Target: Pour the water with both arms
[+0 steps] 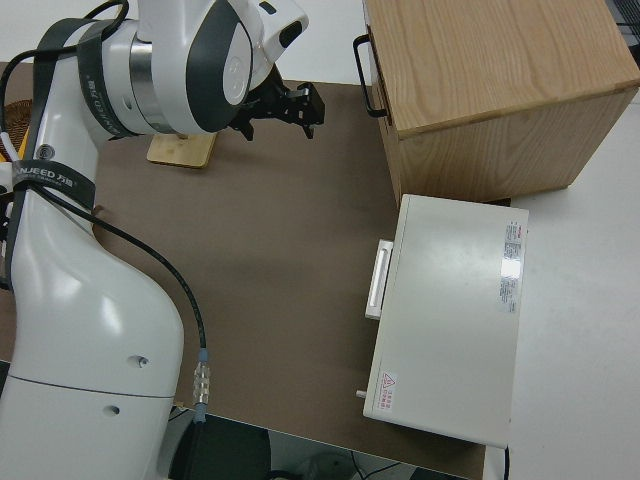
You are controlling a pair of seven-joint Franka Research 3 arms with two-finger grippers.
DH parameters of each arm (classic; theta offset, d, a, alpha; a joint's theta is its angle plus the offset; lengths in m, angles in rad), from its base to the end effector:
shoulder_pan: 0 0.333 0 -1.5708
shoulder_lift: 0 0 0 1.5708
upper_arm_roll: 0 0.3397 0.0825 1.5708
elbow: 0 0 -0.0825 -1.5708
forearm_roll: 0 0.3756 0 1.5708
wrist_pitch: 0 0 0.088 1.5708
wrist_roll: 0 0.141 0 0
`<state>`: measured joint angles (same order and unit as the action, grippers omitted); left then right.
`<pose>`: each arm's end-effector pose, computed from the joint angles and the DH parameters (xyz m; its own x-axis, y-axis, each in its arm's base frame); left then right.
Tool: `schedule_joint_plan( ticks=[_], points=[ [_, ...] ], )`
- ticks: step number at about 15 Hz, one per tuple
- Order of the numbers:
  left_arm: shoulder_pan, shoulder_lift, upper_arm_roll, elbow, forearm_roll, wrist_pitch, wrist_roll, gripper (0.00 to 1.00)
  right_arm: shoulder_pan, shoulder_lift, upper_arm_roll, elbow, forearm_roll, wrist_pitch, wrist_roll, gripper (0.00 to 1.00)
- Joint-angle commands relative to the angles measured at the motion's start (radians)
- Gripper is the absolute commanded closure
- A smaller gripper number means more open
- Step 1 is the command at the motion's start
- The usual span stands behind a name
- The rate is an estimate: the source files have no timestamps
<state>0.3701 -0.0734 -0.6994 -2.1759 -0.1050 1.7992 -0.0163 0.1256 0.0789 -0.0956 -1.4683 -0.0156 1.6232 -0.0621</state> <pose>0.4365 -0.1644 0.3896 0.9146 -0.2532 -0.3153 -0.2547 -0.9663 0.0372 0.5806 0.0177 0.6228 0.9928 0.0935 0.0747 0.0917 -0.9954 0.0278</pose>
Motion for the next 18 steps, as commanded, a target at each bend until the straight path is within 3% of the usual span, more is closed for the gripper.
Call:
schedule_joint_plan(
  ticks=[1, 18],
  points=[
    [-0.011, 0.007, 0.006, 0.039, 0.022, -0.058, 0.021, 1.0, -0.003, -0.004, 0.001, 0.005, 0.017, -0.012, -0.007, 0.013],
    [-0.011, 0.009, 0.003, 0.05, 0.019, -0.077, 0.01, 1.0, -0.001, -0.004, 0.001, 0.005, 0.017, -0.012, -0.007, 0.013]
  ],
)
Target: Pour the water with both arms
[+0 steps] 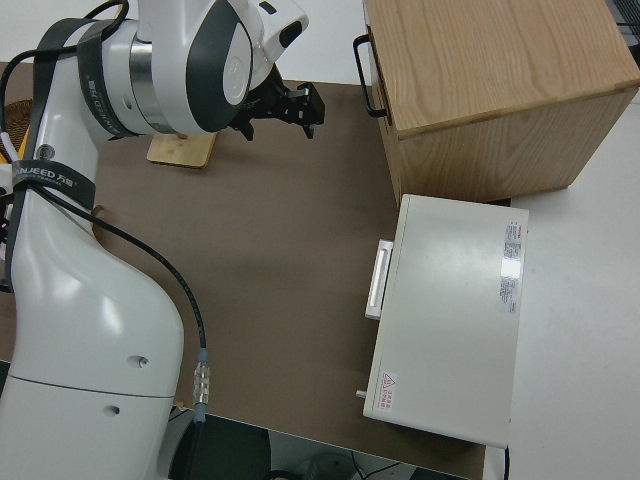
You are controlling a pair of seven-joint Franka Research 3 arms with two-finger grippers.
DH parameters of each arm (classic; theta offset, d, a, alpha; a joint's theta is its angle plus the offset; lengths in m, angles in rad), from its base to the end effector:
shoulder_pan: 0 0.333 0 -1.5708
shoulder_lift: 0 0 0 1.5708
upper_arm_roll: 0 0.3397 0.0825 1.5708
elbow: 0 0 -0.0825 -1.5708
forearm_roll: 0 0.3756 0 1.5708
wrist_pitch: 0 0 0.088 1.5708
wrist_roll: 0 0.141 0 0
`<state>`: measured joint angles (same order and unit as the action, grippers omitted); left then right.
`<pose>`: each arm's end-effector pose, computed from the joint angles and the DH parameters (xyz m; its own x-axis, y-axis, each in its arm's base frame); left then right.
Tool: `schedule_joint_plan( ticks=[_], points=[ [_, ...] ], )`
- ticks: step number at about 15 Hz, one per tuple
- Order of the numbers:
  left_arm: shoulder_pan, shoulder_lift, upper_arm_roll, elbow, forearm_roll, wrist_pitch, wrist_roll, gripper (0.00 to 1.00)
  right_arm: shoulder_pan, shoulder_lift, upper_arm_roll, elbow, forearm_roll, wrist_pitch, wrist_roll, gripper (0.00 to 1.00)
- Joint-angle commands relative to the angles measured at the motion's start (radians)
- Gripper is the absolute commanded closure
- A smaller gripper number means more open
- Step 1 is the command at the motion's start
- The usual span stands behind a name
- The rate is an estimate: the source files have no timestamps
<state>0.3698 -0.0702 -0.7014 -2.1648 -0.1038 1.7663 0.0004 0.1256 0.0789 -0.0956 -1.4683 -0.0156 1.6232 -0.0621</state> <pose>0.4341 -0.1650 0.3916 0.9011 -0.2720 -0.3377 -0.2736 -0.9608 0.0439 0.5806 0.0177 0.6228 0.9928 0.0935 0.0747 0.0917 -0.9954 0.0278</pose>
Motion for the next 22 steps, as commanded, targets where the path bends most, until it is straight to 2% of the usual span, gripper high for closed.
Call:
schedule_joint_plan(
  ticks=[1, 22],
  points=[
    [-0.011, 0.006, 0.005, 0.039, 0.019, -0.042, -0.008, 1.0, -0.003, -0.004, 0.002, 0.005, 0.017, -0.012, -0.005, 0.013],
    [-0.012, 0.001, 0.005, 0.04, 0.019, -0.048, -0.027, 1.0, -0.003, -0.004, 0.002, 0.005, 0.016, -0.012, -0.007, 0.013]
  ],
)
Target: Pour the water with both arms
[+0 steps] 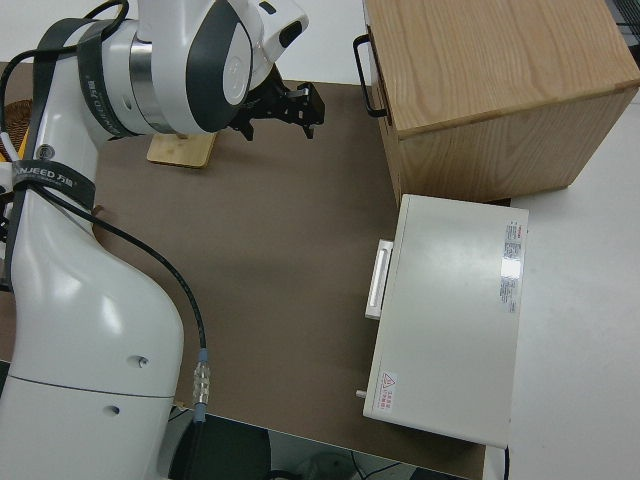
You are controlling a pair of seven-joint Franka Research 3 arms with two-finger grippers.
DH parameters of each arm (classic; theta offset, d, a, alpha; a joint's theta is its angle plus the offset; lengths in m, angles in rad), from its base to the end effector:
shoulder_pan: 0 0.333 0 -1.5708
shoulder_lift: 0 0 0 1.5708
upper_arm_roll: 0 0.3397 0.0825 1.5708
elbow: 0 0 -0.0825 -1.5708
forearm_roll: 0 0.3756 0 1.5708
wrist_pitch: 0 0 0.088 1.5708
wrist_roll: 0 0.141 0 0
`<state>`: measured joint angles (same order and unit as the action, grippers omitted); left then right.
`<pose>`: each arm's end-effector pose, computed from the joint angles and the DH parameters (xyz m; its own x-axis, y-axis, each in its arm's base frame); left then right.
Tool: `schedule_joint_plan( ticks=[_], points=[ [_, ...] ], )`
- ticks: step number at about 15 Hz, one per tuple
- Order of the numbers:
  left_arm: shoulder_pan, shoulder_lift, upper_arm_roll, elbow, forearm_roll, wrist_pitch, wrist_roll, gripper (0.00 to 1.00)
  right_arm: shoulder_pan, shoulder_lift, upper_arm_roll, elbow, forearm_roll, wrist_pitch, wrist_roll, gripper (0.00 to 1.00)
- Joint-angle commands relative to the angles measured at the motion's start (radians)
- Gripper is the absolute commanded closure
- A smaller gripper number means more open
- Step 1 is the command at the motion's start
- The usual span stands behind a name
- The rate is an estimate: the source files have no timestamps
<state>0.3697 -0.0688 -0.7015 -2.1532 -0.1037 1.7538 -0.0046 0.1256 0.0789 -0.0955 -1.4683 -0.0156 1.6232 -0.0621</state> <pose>0.4353 -0.1658 0.3954 0.9013 -0.2686 -0.3398 -0.2702 -0.9618 0.0435 0.5806 0.0177 0.6228 0.9928 0.0936 0.0747 0.0918 -0.9954 0.0278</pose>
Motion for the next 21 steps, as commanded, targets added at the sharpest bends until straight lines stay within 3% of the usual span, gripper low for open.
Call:
schedule_joint_plan(
  ticks=[1, 7, 11, 17, 21],
  points=[
    [-0.014, -0.002, 0.004, 0.027, 0.019, -0.034, -0.021, 1.0, -0.003, -0.004, 0.0, 0.005, 0.017, -0.012, -0.007, 0.013],
    [-0.014, -0.029, 0.004, -0.006, 0.01, 0.009, -0.029, 1.0, -0.001, -0.004, 0.0, 0.005, 0.017, -0.012, -0.005, 0.013],
    [-0.011, -0.137, 0.01, -0.109, -0.073, 0.119, -0.015, 1.0, -0.003, -0.004, 0.0, 0.005, 0.017, -0.012, -0.005, 0.013],
    [-0.005, -0.212, 0.033, -0.154, -0.116, 0.145, 0.0, 1.0, -0.001, -0.004, 0.0, 0.005, 0.017, -0.012, -0.005, 0.013],
    [-0.005, -0.235, 0.076, -0.158, -0.128, 0.15, 0.023, 1.0, -0.001, -0.004, 0.0, 0.005, 0.017, -0.012, -0.005, 0.013]
  ],
)
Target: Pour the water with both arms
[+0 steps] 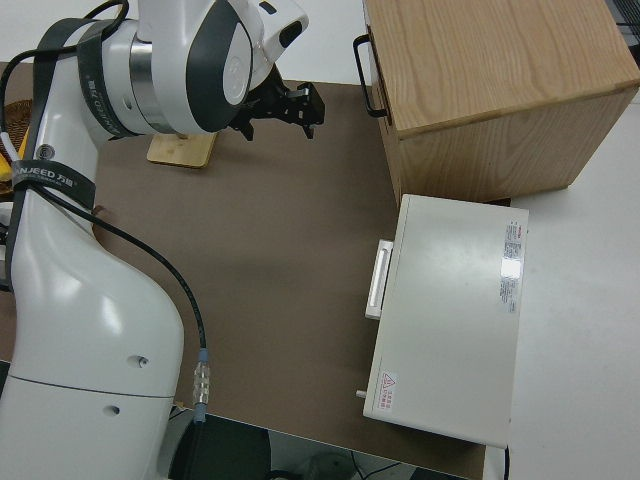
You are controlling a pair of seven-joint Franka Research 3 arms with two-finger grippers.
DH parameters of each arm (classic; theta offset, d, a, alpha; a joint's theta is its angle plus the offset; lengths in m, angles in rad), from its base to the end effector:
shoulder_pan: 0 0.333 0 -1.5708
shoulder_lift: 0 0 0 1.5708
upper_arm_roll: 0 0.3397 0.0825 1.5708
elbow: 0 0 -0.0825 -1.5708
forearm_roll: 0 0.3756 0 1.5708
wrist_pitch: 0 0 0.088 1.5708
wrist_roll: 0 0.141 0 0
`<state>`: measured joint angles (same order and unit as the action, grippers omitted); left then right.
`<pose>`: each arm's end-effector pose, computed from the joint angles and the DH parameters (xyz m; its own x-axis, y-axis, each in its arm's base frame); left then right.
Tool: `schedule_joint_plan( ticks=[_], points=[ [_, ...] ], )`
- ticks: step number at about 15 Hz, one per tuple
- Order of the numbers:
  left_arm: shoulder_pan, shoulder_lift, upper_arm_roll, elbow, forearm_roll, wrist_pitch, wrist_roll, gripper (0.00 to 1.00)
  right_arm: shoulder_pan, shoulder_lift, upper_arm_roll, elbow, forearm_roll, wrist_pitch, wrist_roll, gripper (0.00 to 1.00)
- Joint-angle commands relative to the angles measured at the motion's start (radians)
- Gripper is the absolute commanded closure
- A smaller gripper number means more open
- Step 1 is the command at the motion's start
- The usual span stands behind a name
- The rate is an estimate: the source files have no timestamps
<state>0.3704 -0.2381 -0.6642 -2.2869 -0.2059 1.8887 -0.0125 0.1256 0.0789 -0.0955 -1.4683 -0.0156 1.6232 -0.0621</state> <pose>0.4150 -0.1534 0.4062 0.9651 -0.1664 -0.2024 -0.1638 -0.9860 0.0300 0.5806 0.0177 0.6228 0.9928 0.0936 0.0747 0.0918 -0.9954 0.0278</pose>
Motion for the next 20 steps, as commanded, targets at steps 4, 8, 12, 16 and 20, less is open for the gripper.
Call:
schedule_joint_plan(
  ticks=[4, 8, 12, 16, 20],
  points=[
    [0.001, -0.099, 0.089, -0.025, -0.033, 0.03, 0.031, 1.0, -0.003, -0.004, 0.0, 0.005, 0.017, -0.012, -0.005, 0.013],
    [0.012, -0.118, 0.156, -0.019, -0.014, 0.102, 0.016, 1.0, -0.003, -0.004, 0.0, 0.005, 0.017, -0.012, -0.005, 0.013],
    [0.079, -0.132, 0.167, 0.004, 0.048, 0.185, -0.02, 1.0, -0.001, -0.004, 0.0, 0.005, 0.017, -0.012, -0.005, 0.013],
    [0.143, -0.138, 0.167, 0.041, 0.1, 0.303, -0.099, 1.0, -0.003, -0.004, 0.0, 0.005, 0.017, -0.012, -0.007, 0.013],
    [0.237, -0.122, 0.167, 0.156, 0.135, 0.328, -0.107, 1.0, -0.001, -0.004, 0.002, 0.005, 0.017, -0.012, -0.007, 0.013]
  ],
)
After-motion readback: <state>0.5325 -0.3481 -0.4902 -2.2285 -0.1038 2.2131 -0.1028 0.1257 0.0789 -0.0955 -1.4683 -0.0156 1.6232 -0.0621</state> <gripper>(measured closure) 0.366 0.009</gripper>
